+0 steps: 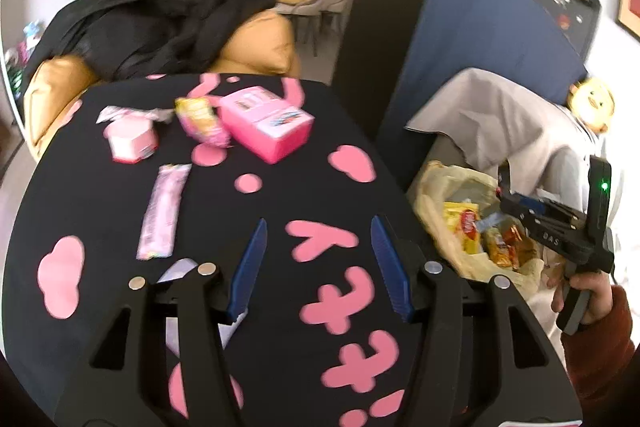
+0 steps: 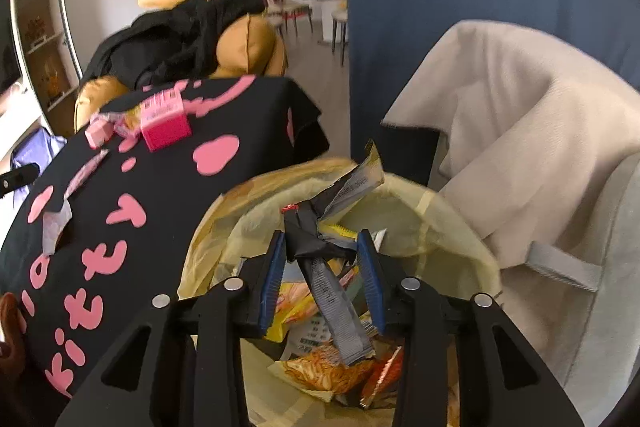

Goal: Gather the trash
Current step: 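Release the yellow bag into the bin with the left gripper while the right drops the grey strip, then move both grippers back over the table toward the pink wrappers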

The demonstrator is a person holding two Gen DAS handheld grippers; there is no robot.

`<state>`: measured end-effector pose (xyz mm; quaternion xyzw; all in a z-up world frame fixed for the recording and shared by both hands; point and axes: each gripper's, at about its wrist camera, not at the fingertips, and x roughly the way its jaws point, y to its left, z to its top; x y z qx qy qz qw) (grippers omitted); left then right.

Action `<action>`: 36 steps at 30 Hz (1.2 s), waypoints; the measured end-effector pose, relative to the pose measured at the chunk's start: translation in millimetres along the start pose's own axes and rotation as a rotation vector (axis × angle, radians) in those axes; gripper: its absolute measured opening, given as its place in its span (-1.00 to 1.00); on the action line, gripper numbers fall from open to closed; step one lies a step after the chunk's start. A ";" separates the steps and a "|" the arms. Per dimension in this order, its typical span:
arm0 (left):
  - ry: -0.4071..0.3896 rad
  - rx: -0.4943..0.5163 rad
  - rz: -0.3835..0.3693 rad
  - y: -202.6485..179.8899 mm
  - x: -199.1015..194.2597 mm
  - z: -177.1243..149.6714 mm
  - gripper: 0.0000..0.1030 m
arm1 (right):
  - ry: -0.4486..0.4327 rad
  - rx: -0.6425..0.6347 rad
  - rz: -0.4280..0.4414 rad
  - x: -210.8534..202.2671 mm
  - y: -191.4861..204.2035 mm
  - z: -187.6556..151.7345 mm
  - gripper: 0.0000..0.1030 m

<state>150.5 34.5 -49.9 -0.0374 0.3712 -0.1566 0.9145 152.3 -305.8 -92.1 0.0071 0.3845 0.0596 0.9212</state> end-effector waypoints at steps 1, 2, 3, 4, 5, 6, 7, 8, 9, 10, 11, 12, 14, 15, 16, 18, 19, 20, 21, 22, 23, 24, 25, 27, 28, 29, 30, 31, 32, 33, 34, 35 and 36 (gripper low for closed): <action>0.002 -0.011 0.005 6.9 -1.5 -1.0 0.01 | 0.007 -0.010 0.001 2.1 2.8 0.3 -0.13; 0.004 -0.019 0.009 12.5 -2.4 -2.0 0.01 | 0.013 -0.026 0.000 3.4 6.0 0.2 -0.02; 0.003 -0.025 0.013 17.4 -3.9 -3.2 0.01 | 0.016 -0.034 -0.004 3.7 7.8 0.2 0.07; 0.000 -0.032 0.020 22.5 -5.7 -4.5 0.01 | 0.019 -0.046 -0.015 4.0 10.5 0.3 0.09; -0.004 -0.041 0.030 28.7 -7.9 -6.1 0.01 | 0.017 -0.050 -0.022 3.7 12.1 0.7 0.09; -0.006 -0.055 0.038 35.9 -10.0 -7.7 0.01 | 0.014 -0.049 -0.026 3.4 12.9 1.5 0.09; -0.007 -0.069 0.045 41.6 -11.4 -9.3 0.02 | 0.012 -0.043 -0.025 2.7 13.4 3.1 0.09; -0.009 -0.082 0.052 47.4 -12.6 -10.2 0.02 | 0.011 -0.038 -0.023 2.2 14.1 4.4 0.10; -0.012 -0.099 0.063 54.8 -14.2 -11.5 0.03 | 0.010 -0.031 -0.018 1.1 15.7 6.2 0.10; -0.015 -0.110 0.071 59.5 -15.6 -12.3 0.03 | 0.006 -0.027 -0.013 -0.4 17.1 7.9 0.10; -0.022 -0.129 0.083 67.3 -18.5 -13.6 0.03 | -0.002 -0.024 -0.006 -2.3 20.2 9.9 0.10; -0.031 -0.145 0.092 74.3 -21.9 -14.7 0.03 | -0.010 -0.023 0.000 -3.6 22.7 11.7 0.10; -0.048 -0.166 0.108 87.0 -29.1 -16.7 0.03 | -0.042 -0.019 0.019 -8.3 32.4 18.3 0.10; -0.059 -0.175 0.121 93.8 -33.1 -18.0 0.03 | -0.076 -0.008 0.038 -12.5 38.9 22.6 0.10; -0.073 -0.185 0.142 103.1 -38.2 -20.4 0.03 | -0.101 0.004 0.050 -15.8 42.8 25.8 0.10; -0.089 -0.209 0.172 119.0 -44.7 -24.3 0.10 | -0.153 0.033 0.089 -21.3 52.9 34.1 0.12; -0.095 -0.231 0.182 129.0 -47.5 -26.8 0.14 | -0.177 0.045 0.113 -23.0 60.1 39.5 0.13; -0.097 -0.250 0.186 137.8 -49.2 -28.9 0.14 | -0.194 0.050 0.130 -23.4 67.1 44.1 0.13; -0.098 -0.265 0.191 145.5 -50.7 -30.8 0.14 | -0.209 0.050 0.145 -23.1 74.5 47.8 0.13; -0.100 -0.278 0.197 153.6 -51.4 -32.5 0.14 | -0.233 0.036 0.171 -20.8 85.3 51.2 0.13; -0.102 -0.289 0.201 160.6 -51.1 -33.6 0.14 | -0.232 0.018 0.194 -16.0 96.1 53.5 0.13; -0.103 -0.297 0.202 167.4 -49.9 -34.6 0.14 | -0.190 -0.006 0.211 -6.7 108.7 56.3 0.13; -0.101 -0.301 0.201 174.6 -47.4 -35.0 0.14 | -0.136 -0.032 0.224 2.8 120.4 57.5 0.13; -0.090 -0.296 0.197 183.4 -39.7 -33.3 0.14 | -0.073 -0.075 0.244 22.2 142.1 58.0 0.14; -0.083 -0.290 0.192 187.0 -35.2 -31.5 0.14 | -0.048 -0.101 0.255 34.1 154.4 57.8 0.14; -0.074 -0.281 0.181 191.4 -27.7 -27.1 0.14 | -0.028 -0.121 0.262 44.7 164.4 58.0 0.14; -0.071 -0.275 0.176 194.1 -23.2 -24.0 0.14 | -0.014 -0.140 0.261 57.3 175.7 58.9 0.14; -0.070 -0.267 0.170 197.1 -18.0 -19.8 0.14 | -0.006 -0.146 0.258 65.1 182.4 59.1 0.14; -0.063 -0.254 0.166 201.2 -10.5 -12.7 0.14 | 0.008 -0.148 0.268 75.0 189.4 60.6 0.14; -0.058 -0.246 0.162 204.3 -5.4 -7.0 0.14 | 0.028 -0.140 0.288 87.3 197.0 63.9 0.14; -0.055 -0.239 0.158 206.4 -1.2 -1.9 0.14 | 0.037 -0.130 0.299 95.6 202.1 65.7 0.14; -0.051 -0.230 0.154 209.9 4.6 6.8 0.14 | 0.040 -0.124 0.303 100.6 206.5 68.0 0.14; -0.053 -0.224 0.150 212.8 8.7 14.5 0.14 | 0.042 -0.117 0.302 106.1 210.6 71.0 0.14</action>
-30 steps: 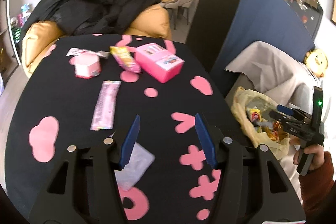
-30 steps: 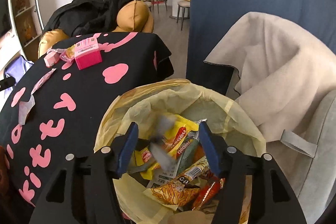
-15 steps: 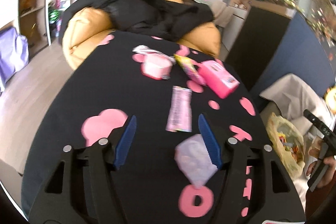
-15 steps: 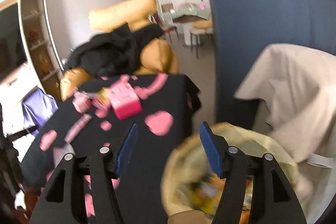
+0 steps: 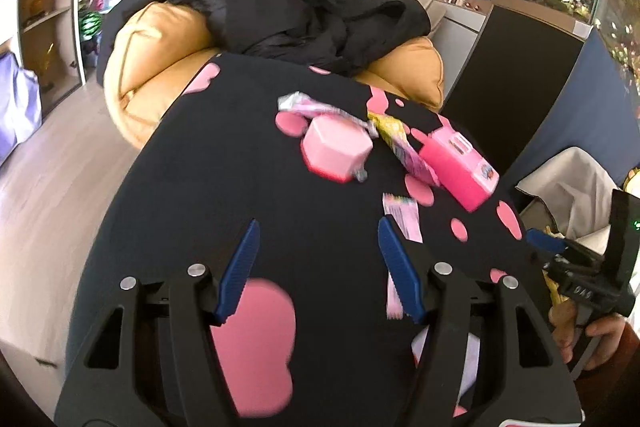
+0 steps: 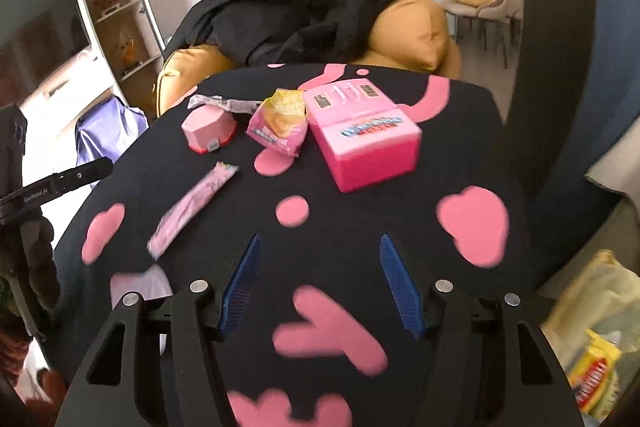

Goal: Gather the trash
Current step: 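Move both grippers back over the table toward the pink wrappers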

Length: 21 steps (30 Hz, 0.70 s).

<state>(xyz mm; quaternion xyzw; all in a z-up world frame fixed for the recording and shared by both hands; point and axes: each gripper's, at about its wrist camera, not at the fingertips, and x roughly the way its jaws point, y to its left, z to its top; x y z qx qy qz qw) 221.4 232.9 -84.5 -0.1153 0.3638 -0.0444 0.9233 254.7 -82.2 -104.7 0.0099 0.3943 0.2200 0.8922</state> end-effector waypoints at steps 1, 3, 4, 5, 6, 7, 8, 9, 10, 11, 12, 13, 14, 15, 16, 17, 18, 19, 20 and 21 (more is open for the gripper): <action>-0.007 0.002 -0.004 0.5 4.0 7.7 0.14 | 0.003 0.006 -0.003 7.1 3.2 4.7 0.14; -0.024 -0.001 -0.010 2.0 9.2 19.1 0.14 | 0.010 0.017 0.005 18.2 6.0 13.2 0.14; -0.031 -0.004 -0.012 2.6 12.8 24.2 0.14 | 0.014 0.024 0.010 24.0 6.9 18.3 0.14; -0.038 -0.011 -0.013 3.5 17.3 29.4 0.14 | 0.020 0.027 0.012 29.7 7.7 22.8 0.14; -0.042 -0.021 -0.013 4.7 21.7 33.2 0.14 | 0.027 0.026 0.014 35.2 8.8 27.2 0.14; -0.042 -0.031 -0.015 5.5 25.0 35.5 0.14 | 0.038 0.023 0.016 41.7 10.0 32.0 0.14; -0.039 -0.051 -0.026 7.8 30.3 38.0 0.14 | 0.046 0.022 0.020 46.3 10.4 35.9 0.14; -0.036 -0.063 -0.035 9.5 33.8 39.6 0.14 | 0.053 0.021 0.025 50.8 12.0 38.7 0.14; -0.032 -0.071 -0.040 11.0 36.8 41.2 0.14 | 0.060 0.018 0.027 55.8 13.2 42.0 0.14; -0.023 -0.078 -0.047 12.1 41.0 41.4 0.14 | 0.062 0.012 0.030 59.0 14.0 43.7 0.14; -0.015 -0.079 -0.053 12.5 44.8 42.5 0.14 | 0.062 -0.001 0.027 62.9 15.5 46.1 0.14; -0.009 -0.078 -0.058 12.4 48.1 44.1 0.14 | 0.062 -0.009 0.023 65.7 16.5 48.3 0.14; -0.001 -0.067 -0.069 11.5 53.1 47.3 0.14 | 0.060 -0.016 0.018 68.3 17.3 50.2 0.14; 0.002 -0.060 -0.075 10.1 55.3 49.1 0.14 | 0.057 -0.021 0.015 70.0 17.3 51.4 0.14; 0.004 -0.054 -0.081 8.7 58.3 52.6 0.14 | 0.058 -0.020 0.014 70.9 17.3 51.9 0.14; 0.007 -0.055 -0.091 7.8 61.9 58.0 0.14 | 0.059 -0.017 0.016 72.2 16.9 52.4 0.14; 0.008 -0.064 -0.102 8.0 65.9 63.6 0.14 | 0.060 -0.013 0.018 72.1 16.3 52.3 0.14; 0.008 -0.077 -0.113 8.0 70.1 69.4 0.14 | 0.062 -0.011 0.014 71.2 15.7 51.8 0.14; 0.012 -0.100 -0.116 8.4 76.5 77.2 0.14 | 0.063 -0.012 0.008 70.1 15.1 51.3 0.14; 0.019 -0.127 -0.109 9.6 83.0 83.5 0.14 | 0.062 -0.015 0.004 69.1 14.5 50.8 0.14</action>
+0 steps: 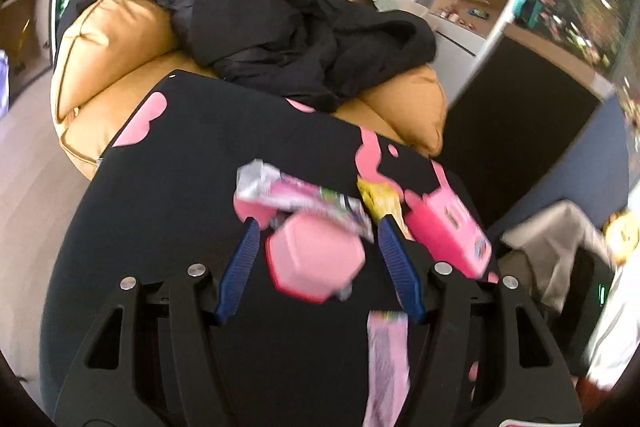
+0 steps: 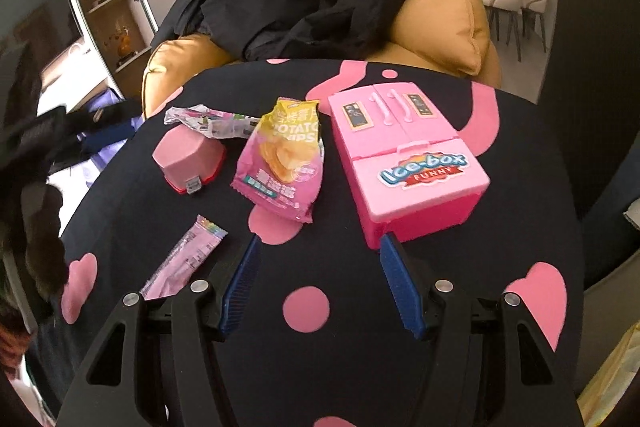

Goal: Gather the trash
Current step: 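Move both grippers back over the table toward the pink wrappers, then grasp the pink and clear wrappers with the left gripper while the right grasps the yellow-pink bag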

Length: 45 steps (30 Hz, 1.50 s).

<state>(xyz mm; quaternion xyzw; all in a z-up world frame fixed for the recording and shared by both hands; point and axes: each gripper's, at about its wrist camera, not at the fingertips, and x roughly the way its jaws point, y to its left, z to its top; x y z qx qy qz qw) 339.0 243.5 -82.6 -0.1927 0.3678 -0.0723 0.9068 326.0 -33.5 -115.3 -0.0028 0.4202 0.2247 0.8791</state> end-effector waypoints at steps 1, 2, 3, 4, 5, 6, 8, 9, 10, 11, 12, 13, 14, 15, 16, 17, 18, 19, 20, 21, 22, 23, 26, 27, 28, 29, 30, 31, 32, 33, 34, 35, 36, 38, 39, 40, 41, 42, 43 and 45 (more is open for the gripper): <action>0.009 -0.040 0.005 2.4 7.5 6.5 0.14 | -0.004 -0.003 -0.007 -2.5 -1.1 -1.3 0.14; 0.019 -0.078 0.004 5.2 13.7 10.9 0.14 | -0.008 -0.004 -0.014 -3.8 -1.9 -2.0 0.14; 0.032 -0.121 0.008 8.2 21.2 15.3 0.14 | -0.016 -0.004 -0.025 -6.5 -3.4 -3.3 0.14; 0.045 -0.157 0.019 10.8 28.6 19.0 0.14 | -0.020 -0.004 -0.032 -7.6 -4.3 -4.3 0.14; 0.065 -0.194 0.049 13.9 38.9 22.8 0.14 | -0.023 -0.004 -0.042 -9.2 -5.8 -5.6 0.14; 0.077 -0.220 0.071 16.2 46.0 24.8 0.14 | -0.021 0.001 -0.046 -10.2 -7.6 -7.0 0.14; 0.101 -0.275 0.093 21.4 61.4 27.1 0.14 | -0.016 0.009 -0.051 -11.4 -9.9 -9.7 0.14; 0.111 -0.290 0.098 23.0 66.9 27.1 0.14 | -0.015 0.009 -0.057 -12.6 -10.2 -11.3 0.14; 0.117 -0.300 0.101 24.4 71.2 26.6 0.14 | -0.014 0.006 -0.064 -13.0 -9.7 -11.8 0.14; 0.114 -0.294 0.109 24.4 75.1 25.9 0.14 | -0.014 -0.002 -0.074 -13.7 -8.7 -12.5 0.14; 0.100 -0.272 0.127 22.6 75.2 26.2 0.14 | -0.015 -0.011 -0.083 -14.4 -7.5 -12.8 0.14; 0.096 -0.260 0.141 22.0 74.8 26.5 0.14 | -0.016 -0.019 -0.094 -14.9 -5.8 -12.6 0.14; 0.092 -0.260 0.141 22.7 74.2 25.6 0.14 | -0.015 -0.019 -0.104 -14.9 -4.8 -12.4 0.14; 0.094 -0.272 0.131 24.6 73.3 25.2 0.14 | -0.012 -0.015 -0.113 -15.3 -3.9 -11.9 0.14; 0.099 -0.289 0.110 27.3 71.1 24.0 0.14 | -0.012 -0.008 -0.114 -15.9 -3.3 -12.1 0.14; 0.105 -0.295 0.094 28.3 70.1 23.0 0.14 | -0.017 -0.001 -0.115 -17.1 -2.9 -12.4 0.14; 0.112 -0.296 0.077 28.6 70.1 22.5 0.14 | -0.024 0.005 -0.117 -18.0 -2.8 -12.7 0.14; 0.118 -0.295 0.065 28.4 70.2 22.3 0.10 | -0.029 0.009 -0.127 -18.4 -1.5 -14.0 0.14; 0.127 -0.292 0.047 27.4 71.5 23.3 -0.14 | -0.025 0.011 -0.141 -17.2 -0.5 -14.1 0.14; 0.139 -0.283 0.030 25.9 73.7 24.5 -0.31 | -0.003 0.010 -0.159 -13.8 1.9 -12.9 0.14; 0.144 -0.273 0.022 23.7 75.6 26.1 -0.61 | 0.023 0.006 -0.161 -10.3 4.2 -10.7 0.14; 0.137 -0.258 0.016 21.5 74.4 27.7 -0.81 | 0.049 -0.002 -0.149 -7.3 7.2 -8.7 0.14; 0.088 -0.219 -0.038 16.0 54.6 29.6 -0.93 | 0.022 -0.036 -0.080 -8.7 17.4 -2.4 0.14; 0.076 -0.210 -0.057 15.5 46.2 29.6 -0.94 | -0.004 -0.046 -0.066 -10.7 21.2 1.2 0.14; 0.065 -0.201 -0.079 14.3 36.1 28.7 -0.94 | -0.024 -0.054 -0.051 -11.1 25.0 5.7 0.14; 0.057 -0.194 -0.106 13.7 22.5 26.8 -0.94 | -0.043 -0.061 -0.033 -10.2 29.4 11.1 0.14; 0.052 -0.189 -0.133 13.9 8.1 23.9 -0.94 | -0.054 -0.067 -0.022 -7.0 33.8 16.4 0.14; 0.050 -0.185 -0.146 14.0 -0.9 21.8 -0.94 | -0.057 -0.076 -0.019 -2.1 38.2 21.3 0.14; 0.047 -0.178 -0.157 14.9 -14.4 17.7 -0.94 | -0.052 -0.090 -0.017 5.7 43.7 25.9 0.11; 0.048 -0.174 -0.164 16.2 -24.1 14.6 -0.94 | -0.040 -0.113 -0.022 17.6 50.4 30.4 0.03; 0.056 -0.175 -0.175 19.4 -34.9 9.7 -0.94 | -0.028 -0.128 -0.030 27.0 55.5 32.3 -0.03; 0.064 -0.180 -0.183 22.2 -40.7 6.9 -0.94 | -0.014 -0.142 -0.041 36.0 59.0 33.9 -0.09; 0.074 -0.184 -0.191 25.6 -46.3 3.4 -0.94 | -0.001 -0.153 -0.053 44.7 61.8 35.3 -0.12; 0.091 -0.187 -0.194 30.4 -55.9 -4.7 -0.94 | 0.018 -0.174 -0.085 58.9 65.3 36.0 -0.22; 0.096 -0.185 -0.194 31.8 -60.5 -9.3 -0.94 | 0.025 -0.182 -0.107 63.5 65.9 36.5 -0.33; 0.098 -0.182 -0.196 32.4 -64.0 -13.0 -0.94 | 0.028 -0.186 -0.130 65.7 65.6 36.8 -0.40; 0.100 -0.178 -0.199 32.6 -68.8 -18.4 -0.94 | 0.028 -0.183 -0.138 65.5 63.3 37.4 -0.57; 0.101 -0.178 -0.203 32.4 -68.9 -20.7 -0.94 | 0.031 -0.173 -0.138 64.2 60.9 38.6 -0.69; 0.104 -0.176 -0.208 31.4 -70.6 -24.3 -0.94 | 0.035 -0.154 -0.123 58.7 56.7 39.3 -0.72; 0.118 -0.171 -0.219 27.1 -72.9 -33.6 -0.94 | 0.034 -0.131 -0.100 43.9 51.4 37.9 -0.76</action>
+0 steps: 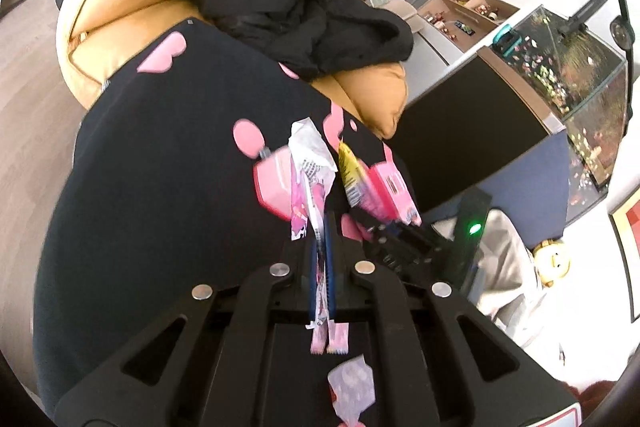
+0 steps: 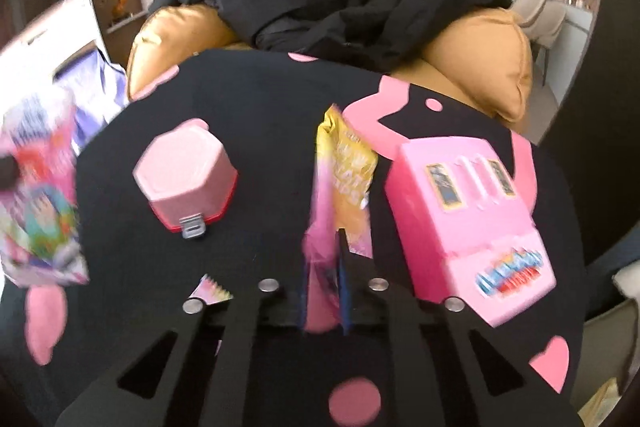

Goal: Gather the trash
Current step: 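Grasp the pink and clear wrappers with the left gripper while the right grasps the yellow-pink bag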

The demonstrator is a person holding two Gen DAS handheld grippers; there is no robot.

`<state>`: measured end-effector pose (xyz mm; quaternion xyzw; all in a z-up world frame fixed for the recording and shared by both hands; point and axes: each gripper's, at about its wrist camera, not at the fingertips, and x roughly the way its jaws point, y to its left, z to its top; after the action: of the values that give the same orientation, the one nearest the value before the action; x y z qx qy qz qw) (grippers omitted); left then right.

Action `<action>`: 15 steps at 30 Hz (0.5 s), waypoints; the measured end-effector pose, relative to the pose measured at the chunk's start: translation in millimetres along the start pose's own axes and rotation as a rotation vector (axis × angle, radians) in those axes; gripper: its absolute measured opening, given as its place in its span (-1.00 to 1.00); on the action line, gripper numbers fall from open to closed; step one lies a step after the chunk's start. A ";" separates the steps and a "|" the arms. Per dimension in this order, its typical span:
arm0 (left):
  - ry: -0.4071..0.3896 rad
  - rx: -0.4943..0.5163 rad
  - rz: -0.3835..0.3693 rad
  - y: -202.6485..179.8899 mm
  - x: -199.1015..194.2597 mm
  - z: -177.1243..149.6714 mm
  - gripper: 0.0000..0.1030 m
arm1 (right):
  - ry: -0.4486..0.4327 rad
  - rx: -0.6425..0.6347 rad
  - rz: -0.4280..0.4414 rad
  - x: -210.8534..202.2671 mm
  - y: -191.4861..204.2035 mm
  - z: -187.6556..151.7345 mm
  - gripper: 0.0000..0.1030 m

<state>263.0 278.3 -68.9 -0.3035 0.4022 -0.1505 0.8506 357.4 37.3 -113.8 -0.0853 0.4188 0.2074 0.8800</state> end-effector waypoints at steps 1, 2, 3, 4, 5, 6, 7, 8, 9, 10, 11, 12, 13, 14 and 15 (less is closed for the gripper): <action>0.007 0.001 -0.003 -1.3 1.0 -3.7 -0.94 | -0.002 0.002 0.001 -8.5 -2.7 -3.0 -0.76; 0.018 0.002 -0.008 -3.0 3.2 -8.8 -0.94 | -0.004 0.001 0.002 -16.7 -5.0 -6.3 -0.76; 0.027 0.001 -0.013 -3.8 4.7 -14.0 -0.94 | -0.006 0.002 0.006 -27.8 -8.0 -12.0 -0.76; 0.034 0.001 -0.017 -5.4 5.6 -18.4 -0.94 | -0.010 0.002 0.007 -34.7 -9.7 -16.1 -0.76; 0.041 0.004 -0.023 -8.5 7.0 -23.6 -0.94 | -0.017 -0.001 0.004 -46.1 -12.4 -22.9 -0.76; 0.046 0.010 -0.028 -12.6 7.9 -27.6 -0.94 | -0.023 -0.005 -0.001 -55.5 -14.2 -28.6 -0.76; 0.048 0.018 -0.031 -17.5 8.2 -31.1 -0.94 | -0.028 -0.007 -0.004 -63.6 -15.5 -33.4 -0.76; 0.047 0.027 -0.032 -21.5 8.0 -33.4 -0.94 | -0.035 -0.007 -0.006 -71.2 -17.1 -37.7 -0.76; 0.043 0.040 -0.030 -26.9 6.9 -36.0 -0.94 | -0.045 -0.004 -0.003 -80.5 -19.5 -42.5 -0.76; 0.038 0.053 -0.026 -31.5 5.9 -38.3 -0.94 | -0.056 -0.001 -0.004 -89.1 -21.6 -46.7 -0.76; 0.030 0.070 -0.019 -37.3 3.9 -41.4 -0.94 | -0.070 0.001 -0.009 -97.4 -23.6 -50.6 -0.76; 0.023 0.086 -0.012 -42.0 1.9 -43.9 -0.94 | -0.083 0.003 -0.008 -105.1 -25.7 -53.7 -0.76; 0.015 0.101 -0.003 -48.1 0.1 -47.5 -0.94 | -0.097 0.011 -0.001 -115.1 -28.6 -57.8 -0.76; 0.000 0.118 0.013 -55.3 -3.0 -52.1 -0.94 | -0.105 0.019 0.006 -122.3 -30.8 -61.0 -0.76; -0.022 0.136 0.035 -62.7 -7.0 -57.6 -0.94 | -0.115 0.026 0.012 -129.4 -32.6 -64.4 -0.77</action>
<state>213.2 210.7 -53.2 -0.2393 0.3868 -0.1593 0.8762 253.6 -50.8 -55.5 -0.0591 0.3707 0.2116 0.9024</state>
